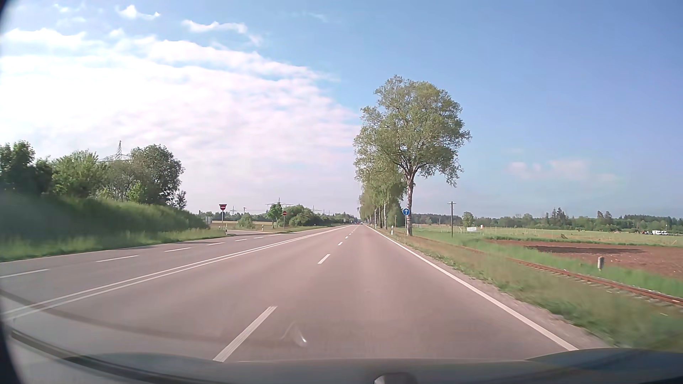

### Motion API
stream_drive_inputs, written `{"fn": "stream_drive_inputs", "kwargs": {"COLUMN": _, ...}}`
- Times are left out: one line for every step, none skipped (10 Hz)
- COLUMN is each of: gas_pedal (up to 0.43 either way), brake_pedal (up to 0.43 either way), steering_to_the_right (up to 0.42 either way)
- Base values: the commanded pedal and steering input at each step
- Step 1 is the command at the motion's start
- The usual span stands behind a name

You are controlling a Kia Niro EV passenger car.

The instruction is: Follow the waypoints while adhering to traffic rules and regulations

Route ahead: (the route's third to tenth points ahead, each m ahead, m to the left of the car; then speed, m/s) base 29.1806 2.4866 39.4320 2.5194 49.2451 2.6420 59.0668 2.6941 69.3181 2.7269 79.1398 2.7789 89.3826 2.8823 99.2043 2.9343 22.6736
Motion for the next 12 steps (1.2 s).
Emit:
{"fn": "stream_drive_inputs", "kwargs": {"gas_pedal": 0.22, "brake_pedal": 0.0, "steering_to_the_right": 0.001}}
{"fn": "stream_drive_inputs", "kwargs": {"gas_pedal": 0.22, "brake_pedal": 0.0, "steering_to_the_right": 0.001}}
{"fn": "stream_drive_inputs", "kwargs": {"gas_pedal": 0.22, "brake_pedal": 0.0, "steering_to_the_right": 0.001}}
{"fn": "stream_drive_inputs", "kwargs": {"gas_pedal": 0.22, "brake_pedal": 0.0, "steering_to_the_right": 0.001}}
{"fn": "stream_drive_inputs", "kwargs": {"gas_pedal": 0.22, "brake_pedal": 0.0, "steering_to_the_right": 0.001}}
{"fn": "stream_drive_inputs", "kwargs": {"gas_pedal": 0.22, "brake_pedal": 0.0, "steering_to_the_right": 0.001}}
{"fn": "stream_drive_inputs", "kwargs": {"gas_pedal": 0.22, "brake_pedal": 0.0, "steering_to_the_right": 0.001}}
{"fn": "stream_drive_inputs", "kwargs": {"gas_pedal": 0.22, "brake_pedal": 0.0, "steering_to_the_right": 0.001}}
{"fn": "stream_drive_inputs", "kwargs": {"gas_pedal": 0.22, "brake_pedal": 0.0, "steering_to_the_right": 0.001}}
{"fn": "stream_drive_inputs", "kwargs": {"gas_pedal": 0.22, "brake_pedal": 0.0, "steering_to_the_right": 0.001}}
{"fn": "stream_drive_inputs", "kwargs": {"gas_pedal": 0.22, "brake_pedal": 0.0, "steering_to_the_right": 0.001}}
{"fn": "stream_drive_inputs", "kwargs": {"gas_pedal": 0.22, "brake_pedal": 0.0, "steering_to_the_right": 0.001}}
